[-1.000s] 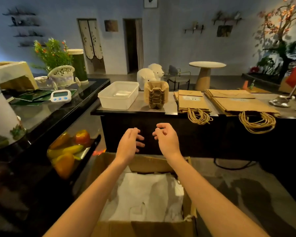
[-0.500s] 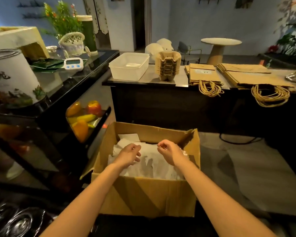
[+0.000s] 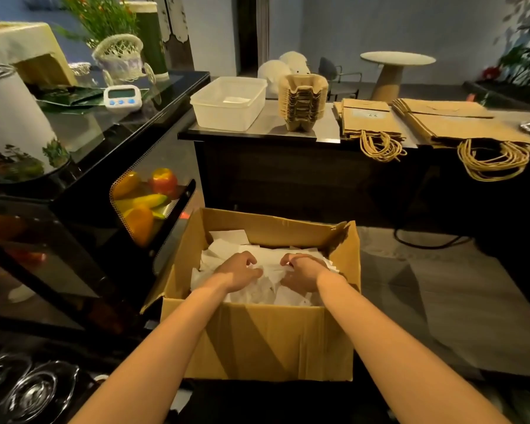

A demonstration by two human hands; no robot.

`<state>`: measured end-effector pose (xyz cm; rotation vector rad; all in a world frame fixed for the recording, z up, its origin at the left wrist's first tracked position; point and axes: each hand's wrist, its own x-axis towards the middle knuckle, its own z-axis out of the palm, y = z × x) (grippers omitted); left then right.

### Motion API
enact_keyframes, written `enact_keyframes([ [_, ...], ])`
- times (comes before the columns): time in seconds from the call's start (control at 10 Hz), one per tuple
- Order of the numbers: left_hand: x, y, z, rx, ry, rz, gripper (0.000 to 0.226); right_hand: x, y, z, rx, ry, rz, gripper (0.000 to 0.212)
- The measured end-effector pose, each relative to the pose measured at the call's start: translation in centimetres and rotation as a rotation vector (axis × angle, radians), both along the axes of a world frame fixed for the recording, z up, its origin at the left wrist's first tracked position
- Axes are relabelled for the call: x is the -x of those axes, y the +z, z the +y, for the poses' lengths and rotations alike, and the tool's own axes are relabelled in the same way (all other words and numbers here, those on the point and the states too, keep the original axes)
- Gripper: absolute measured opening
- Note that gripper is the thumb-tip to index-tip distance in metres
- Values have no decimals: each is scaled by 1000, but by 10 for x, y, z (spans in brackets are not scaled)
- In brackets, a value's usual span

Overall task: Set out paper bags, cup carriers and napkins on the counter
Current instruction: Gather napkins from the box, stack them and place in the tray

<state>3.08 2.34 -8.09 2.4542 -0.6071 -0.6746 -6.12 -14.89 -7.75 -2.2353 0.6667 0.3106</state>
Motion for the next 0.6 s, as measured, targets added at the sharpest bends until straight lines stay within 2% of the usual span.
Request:
enact_keyframes([
  [0.1, -5, -2, -1, 25, 5, -10, 46, 1, -13, -5, 639, 548, 160, 44],
  [0.2, -9, -3, -2, 31, 7, -21, 44, -5, -16, -14, 657, 482, 196, 53],
  [0.3, -11, -4, -4, 27, -4, 1, 52, -8, -2, -5, -16, -26, -89, 35],
  [0.4, -9, -5, -5, 29, -37, 18, 71, -13, 4, -6, 65, -71, -252, 27],
  [0.5, -4, -4, -4, 66, -52, -3, 99, -13, 9, 0, 41, -48, -230, 20],
  [0.6, 0, 3, -4, 150, -43, 6, 107, -15, 12, 0, -107, -47, -216, 20],
])
